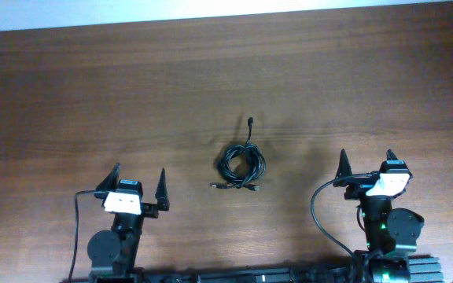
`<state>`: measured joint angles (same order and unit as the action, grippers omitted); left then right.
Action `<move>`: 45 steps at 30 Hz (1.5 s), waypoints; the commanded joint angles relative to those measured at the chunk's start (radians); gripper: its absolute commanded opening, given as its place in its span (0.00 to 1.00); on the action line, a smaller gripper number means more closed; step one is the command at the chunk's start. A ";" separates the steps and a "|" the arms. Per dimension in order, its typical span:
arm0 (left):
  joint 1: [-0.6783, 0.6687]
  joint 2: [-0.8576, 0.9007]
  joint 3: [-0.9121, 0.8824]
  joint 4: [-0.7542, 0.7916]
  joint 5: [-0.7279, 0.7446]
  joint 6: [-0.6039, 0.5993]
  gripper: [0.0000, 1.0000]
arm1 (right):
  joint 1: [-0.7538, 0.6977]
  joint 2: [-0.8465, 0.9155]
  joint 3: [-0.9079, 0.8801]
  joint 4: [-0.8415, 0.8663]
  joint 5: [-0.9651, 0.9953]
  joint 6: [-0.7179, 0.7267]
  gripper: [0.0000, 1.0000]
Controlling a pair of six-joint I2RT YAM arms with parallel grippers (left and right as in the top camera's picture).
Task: Untangle cables
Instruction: 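Move the left gripper toward the coiled black cable bundle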
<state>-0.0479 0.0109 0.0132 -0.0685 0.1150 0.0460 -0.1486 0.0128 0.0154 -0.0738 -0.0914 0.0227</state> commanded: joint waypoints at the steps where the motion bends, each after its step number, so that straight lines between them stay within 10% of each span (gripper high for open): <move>1: -0.004 -0.002 -0.004 -0.003 -0.007 0.016 0.99 | 0.005 -0.010 -0.010 0.002 -0.002 0.000 0.98; 45: -0.004 -0.001 -0.004 0.011 -0.068 -0.002 0.99 | 0.005 -0.010 -0.010 0.002 -0.002 0.000 0.98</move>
<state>-0.0479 0.0109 0.0132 -0.0669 0.1112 0.0460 -0.1486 0.0128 0.0154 -0.0738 -0.0914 0.0231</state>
